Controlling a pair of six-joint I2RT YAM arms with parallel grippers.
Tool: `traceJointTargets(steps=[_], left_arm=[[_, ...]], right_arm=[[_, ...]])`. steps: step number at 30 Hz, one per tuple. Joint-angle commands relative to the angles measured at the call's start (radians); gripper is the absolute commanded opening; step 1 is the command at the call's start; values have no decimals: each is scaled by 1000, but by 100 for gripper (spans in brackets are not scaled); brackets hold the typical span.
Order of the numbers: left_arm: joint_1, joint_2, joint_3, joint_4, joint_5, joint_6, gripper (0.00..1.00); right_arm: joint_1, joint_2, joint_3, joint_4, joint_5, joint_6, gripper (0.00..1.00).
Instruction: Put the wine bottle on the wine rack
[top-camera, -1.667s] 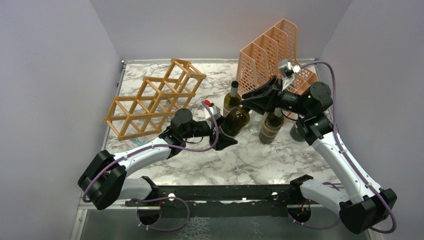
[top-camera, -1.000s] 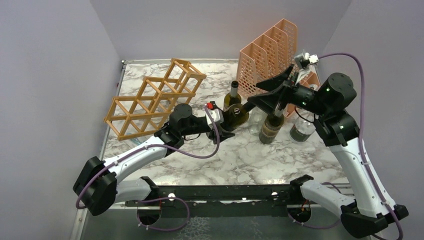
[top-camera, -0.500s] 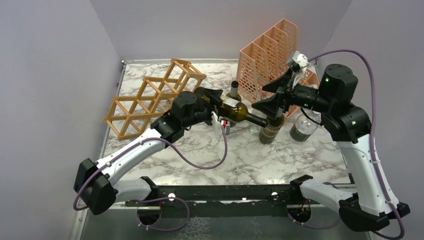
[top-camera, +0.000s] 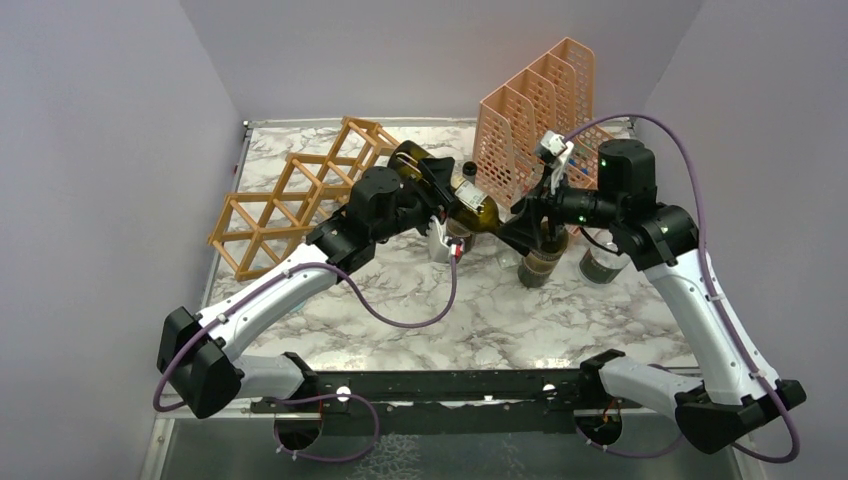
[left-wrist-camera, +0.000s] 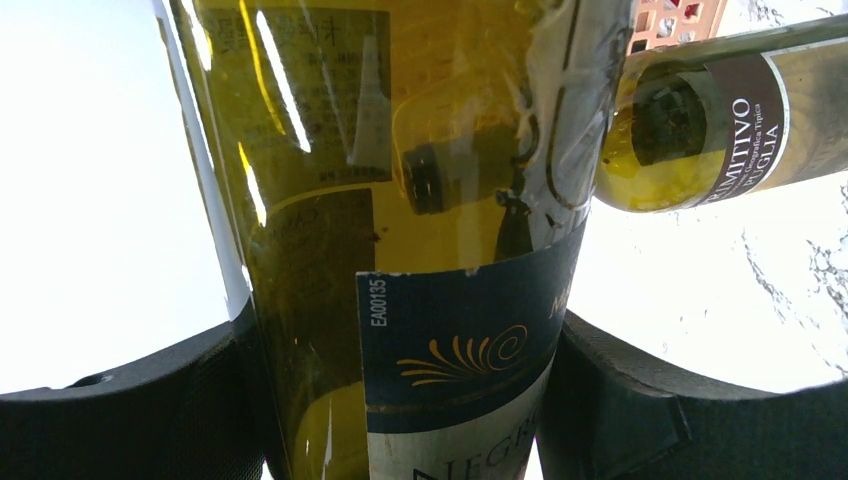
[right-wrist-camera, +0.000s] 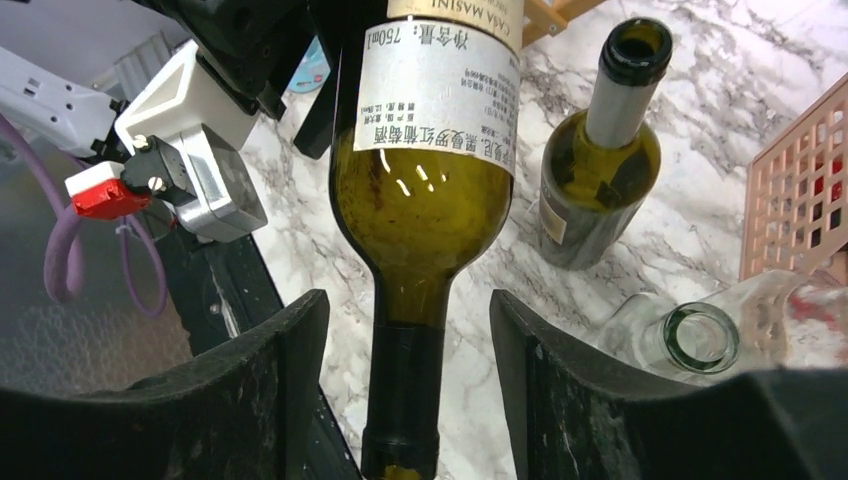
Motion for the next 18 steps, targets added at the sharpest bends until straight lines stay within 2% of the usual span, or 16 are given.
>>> traceJointTargets(steps=[1,4,14,18], left_arm=[[-4,-1,73,83,9,76,0],[-4,6,81,83,15,76,0],[-5,0,93,83,62,40,0],[-6,-4,90,80,63,34,0]], right_arm=[[10,4,-36,-11,-3,3,60],[18,6,-64,5,-16,19,56],[67,35,-111,54,8,48,57],[92,54,-111,82,37,68,50]])
